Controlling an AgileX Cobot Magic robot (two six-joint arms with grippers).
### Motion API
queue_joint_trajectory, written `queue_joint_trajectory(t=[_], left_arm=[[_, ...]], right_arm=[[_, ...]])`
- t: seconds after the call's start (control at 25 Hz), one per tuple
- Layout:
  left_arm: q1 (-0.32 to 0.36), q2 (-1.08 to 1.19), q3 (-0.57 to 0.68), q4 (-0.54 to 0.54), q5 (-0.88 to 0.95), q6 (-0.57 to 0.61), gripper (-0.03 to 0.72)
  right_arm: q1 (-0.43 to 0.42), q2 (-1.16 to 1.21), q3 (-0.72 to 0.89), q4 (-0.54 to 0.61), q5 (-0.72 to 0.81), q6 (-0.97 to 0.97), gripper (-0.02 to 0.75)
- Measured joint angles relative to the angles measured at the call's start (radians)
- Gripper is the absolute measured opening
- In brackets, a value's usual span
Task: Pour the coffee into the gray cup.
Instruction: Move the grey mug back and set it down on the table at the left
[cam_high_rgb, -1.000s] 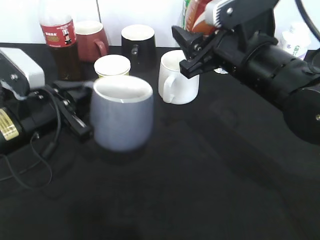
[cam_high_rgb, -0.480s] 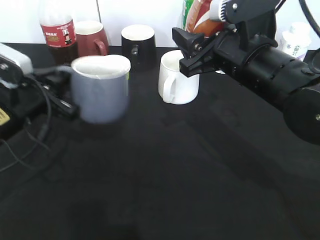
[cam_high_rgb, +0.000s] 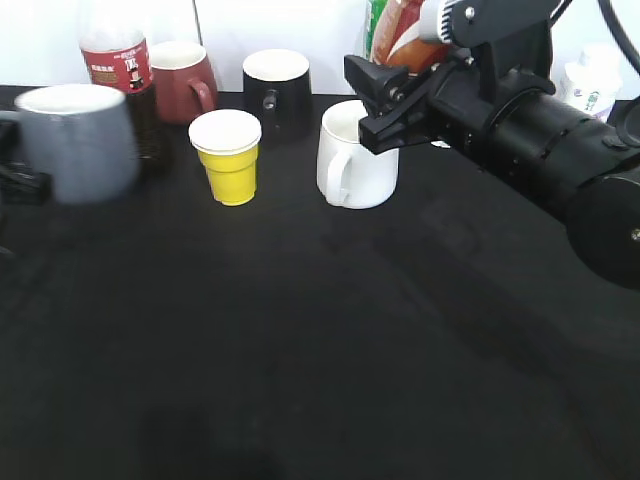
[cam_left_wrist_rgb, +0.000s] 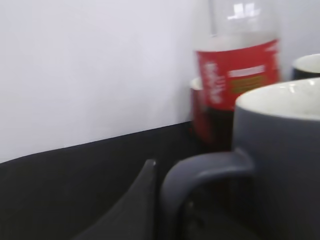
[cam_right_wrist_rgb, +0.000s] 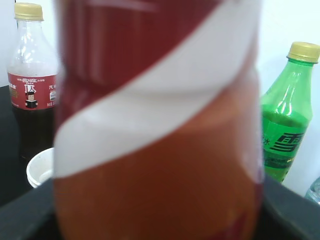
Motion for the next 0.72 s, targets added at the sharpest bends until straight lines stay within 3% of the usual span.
queue_joint_trajectory(t=[0.24, 0.72], left_arm=[[0.178, 0.012, -0.013, -0.001, 0.000, 0.000, 0.044], [0.189, 0.421, -0.562, 0.007, 0.029, -0.013, 0.044]], right_arm=[[0.000, 0.000, 0.000, 0.000, 0.000, 0.000, 0.529], [0.000, 0.000, 0.000, 0.008, 0.000, 0.000, 0.529]])
